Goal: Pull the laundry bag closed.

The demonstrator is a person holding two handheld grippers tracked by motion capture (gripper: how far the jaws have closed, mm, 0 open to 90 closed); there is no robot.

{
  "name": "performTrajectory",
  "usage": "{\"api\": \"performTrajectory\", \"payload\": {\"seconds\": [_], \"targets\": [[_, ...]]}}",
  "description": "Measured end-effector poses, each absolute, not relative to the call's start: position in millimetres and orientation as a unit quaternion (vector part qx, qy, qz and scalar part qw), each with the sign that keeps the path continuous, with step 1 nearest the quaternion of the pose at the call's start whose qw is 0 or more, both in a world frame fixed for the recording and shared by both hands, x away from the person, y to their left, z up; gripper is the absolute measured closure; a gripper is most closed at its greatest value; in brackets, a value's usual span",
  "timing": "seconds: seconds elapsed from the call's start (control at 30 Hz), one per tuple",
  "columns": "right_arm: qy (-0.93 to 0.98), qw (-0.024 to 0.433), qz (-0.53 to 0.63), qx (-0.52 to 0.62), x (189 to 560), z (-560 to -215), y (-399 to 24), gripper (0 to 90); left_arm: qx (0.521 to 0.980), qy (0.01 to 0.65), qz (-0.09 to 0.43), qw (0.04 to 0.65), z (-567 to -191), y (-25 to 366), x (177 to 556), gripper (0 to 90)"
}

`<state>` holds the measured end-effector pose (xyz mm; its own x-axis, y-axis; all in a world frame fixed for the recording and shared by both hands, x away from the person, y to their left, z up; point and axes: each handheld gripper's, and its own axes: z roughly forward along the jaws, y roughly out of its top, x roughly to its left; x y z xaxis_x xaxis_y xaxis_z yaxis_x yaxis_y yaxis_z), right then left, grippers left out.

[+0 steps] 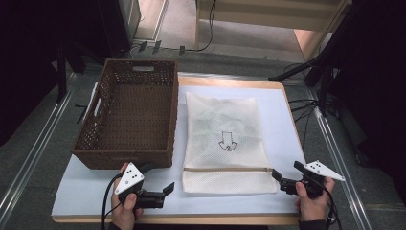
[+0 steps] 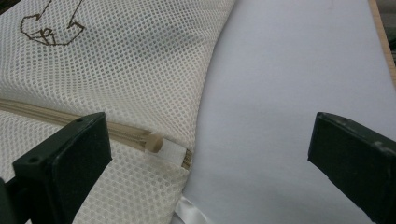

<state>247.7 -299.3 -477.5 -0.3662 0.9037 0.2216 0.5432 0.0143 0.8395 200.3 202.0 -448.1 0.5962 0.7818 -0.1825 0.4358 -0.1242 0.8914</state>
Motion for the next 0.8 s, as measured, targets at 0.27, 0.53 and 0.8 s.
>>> {"api": "performTrajectory", "payload": {"seconds": [0.27, 0.53, 0.8], "targets": [[0.68, 0.198, 0.46, 0.535, 248, -479, -308, 0.0, 0.717, 0.42, 0.171, 0.53, -449, 220, 197, 0.0], [0.681, 0.199, 0.456, 0.538, 248, -480, -315, 0.0, 0.702, 0.438, 0.182, 0.531, -449, 240, 196, 0.0], [0.673, 0.201, 0.456, 0.547, 248, -482, -324, 0.0, 0.683, 0.461, 0.195, 0.532, -450, 264, 195, 0.0]]}}
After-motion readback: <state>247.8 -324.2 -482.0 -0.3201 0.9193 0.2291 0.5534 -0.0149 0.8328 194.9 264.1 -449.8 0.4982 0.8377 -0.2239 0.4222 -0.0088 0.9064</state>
